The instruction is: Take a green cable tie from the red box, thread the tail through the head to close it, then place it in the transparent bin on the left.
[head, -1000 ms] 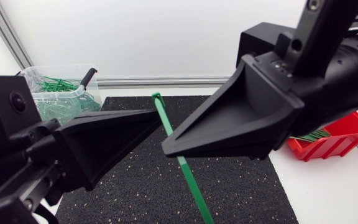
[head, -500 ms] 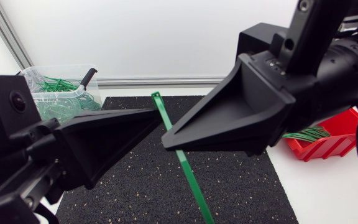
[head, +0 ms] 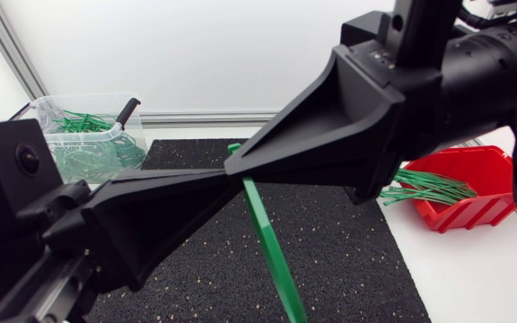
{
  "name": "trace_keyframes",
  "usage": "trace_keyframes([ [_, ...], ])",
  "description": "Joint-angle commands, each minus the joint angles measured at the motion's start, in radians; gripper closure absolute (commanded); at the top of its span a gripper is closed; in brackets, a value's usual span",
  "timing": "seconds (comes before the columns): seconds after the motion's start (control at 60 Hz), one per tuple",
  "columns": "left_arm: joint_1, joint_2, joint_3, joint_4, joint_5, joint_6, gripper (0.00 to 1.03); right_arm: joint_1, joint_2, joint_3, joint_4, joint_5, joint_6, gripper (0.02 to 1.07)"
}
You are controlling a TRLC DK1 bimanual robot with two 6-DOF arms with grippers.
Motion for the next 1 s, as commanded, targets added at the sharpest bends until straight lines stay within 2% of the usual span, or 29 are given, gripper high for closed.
trace_keyframes([
  [0.0,-0.03,-0.008,-0.021,0.012,0.0,0.03,0.99,-0.015,0.038,0.043,0.0,0.024,0.034,1.01],
  [0.317,-0.033,-0.022,-0.026,0.012,-0.01,0.045,0.99,-0.03,0.082,0.019,0.002,0.024,0.034,1.01],
  [0.417,-0.026,-0.017,-0.029,0.012,-0.012,0.056,0.99,-0.036,0.064,0.006,0.002,0.016,0.033,0.8],
  [0.517,-0.014,-0.013,-0.033,0.02,-0.012,0.076,0.99,-0.029,0.032,-0.004,0.002,0.016,0.033,0.73],
  [0.85,0.058,-0.01,-0.05,0.027,0.002,0.193,0.99,-0.059,-0.026,0.006,-0.012,0.019,0.026,0.73],
  [0.983,0.063,-0.011,-0.061,0.023,0.008,0.255,0.99,-0.087,-0.019,0.012,-0.006,0.016,0.022,0.73],
])
